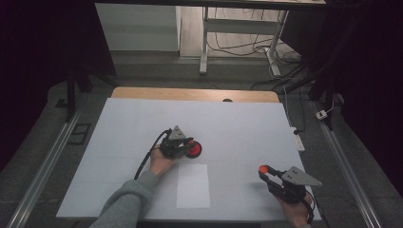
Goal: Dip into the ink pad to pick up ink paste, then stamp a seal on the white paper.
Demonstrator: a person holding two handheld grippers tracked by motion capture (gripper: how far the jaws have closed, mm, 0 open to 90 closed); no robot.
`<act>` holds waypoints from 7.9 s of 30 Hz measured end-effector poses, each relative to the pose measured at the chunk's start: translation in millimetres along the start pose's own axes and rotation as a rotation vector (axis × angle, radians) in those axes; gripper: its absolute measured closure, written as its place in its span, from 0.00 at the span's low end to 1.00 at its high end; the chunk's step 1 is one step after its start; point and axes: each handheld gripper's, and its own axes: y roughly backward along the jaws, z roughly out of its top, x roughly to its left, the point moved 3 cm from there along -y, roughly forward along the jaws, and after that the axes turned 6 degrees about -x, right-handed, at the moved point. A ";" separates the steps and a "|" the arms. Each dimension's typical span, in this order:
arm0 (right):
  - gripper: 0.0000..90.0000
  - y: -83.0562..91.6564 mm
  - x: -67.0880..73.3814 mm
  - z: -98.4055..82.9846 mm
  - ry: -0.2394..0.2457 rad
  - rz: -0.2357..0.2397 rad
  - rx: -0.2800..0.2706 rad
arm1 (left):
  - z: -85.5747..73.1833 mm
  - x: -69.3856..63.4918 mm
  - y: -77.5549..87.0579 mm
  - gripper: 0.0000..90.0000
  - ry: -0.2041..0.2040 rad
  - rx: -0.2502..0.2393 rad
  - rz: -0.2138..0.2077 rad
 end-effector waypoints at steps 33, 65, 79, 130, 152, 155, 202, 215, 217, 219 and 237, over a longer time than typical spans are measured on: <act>0.72 -0.8 0.2 1.0 0.007 0.018 -0.005 | 34.1 -4.2 56.8 0.81 0.064 -0.177 -0.112; 0.72 -2.1 -0.2 -0.1 0.006 0.017 0.002 | 39.4 -23.4 75.5 0.81 0.007 -0.143 -0.239; 0.72 -2.9 0.1 -0.2 0.008 0.019 0.004 | 34.3 -29.2 80.7 0.81 0.005 -0.111 -0.269; 0.72 -4.3 0.9 -1.1 0.007 0.020 0.009 | 3.7 -62.1 73.3 0.80 -0.037 0.014 -0.336; 0.72 -5.0 2.0 -1.0 0.008 0.023 0.009 | -8.5 -69.5 67.2 0.80 -0.051 0.040 -0.310; 0.72 -5.2 2.3 -1.0 0.008 0.023 0.010 | -10.3 -69.6 66.2 0.80 -0.052 0.044 -0.304; 0.72 -5.8 2.3 -1.6 0.006 0.025 0.012 | -30.2 -78.3 52.0 0.80 -0.102 0.118 -0.269; 0.72 -5.4 1.8 -1.4 0.005 0.024 0.011 | -35.5 -80.5 51.0 0.81 -0.122 0.115 -0.261; 0.72 -5.2 1.8 -1.3 0.006 0.021 0.012 | -36.4 -83.1 51.9 0.81 -0.156 0.110 -0.245; 0.72 -5.4 2.0 -1.1 0.003 0.023 0.010 | -36.9 -85.3 52.3 0.81 -0.178 0.109 -0.232; 0.72 -5.1 1.4 -0.5 0.002 0.018 0.006 | -42.8 -88.9 55.4 0.81 -0.226 0.079 -0.195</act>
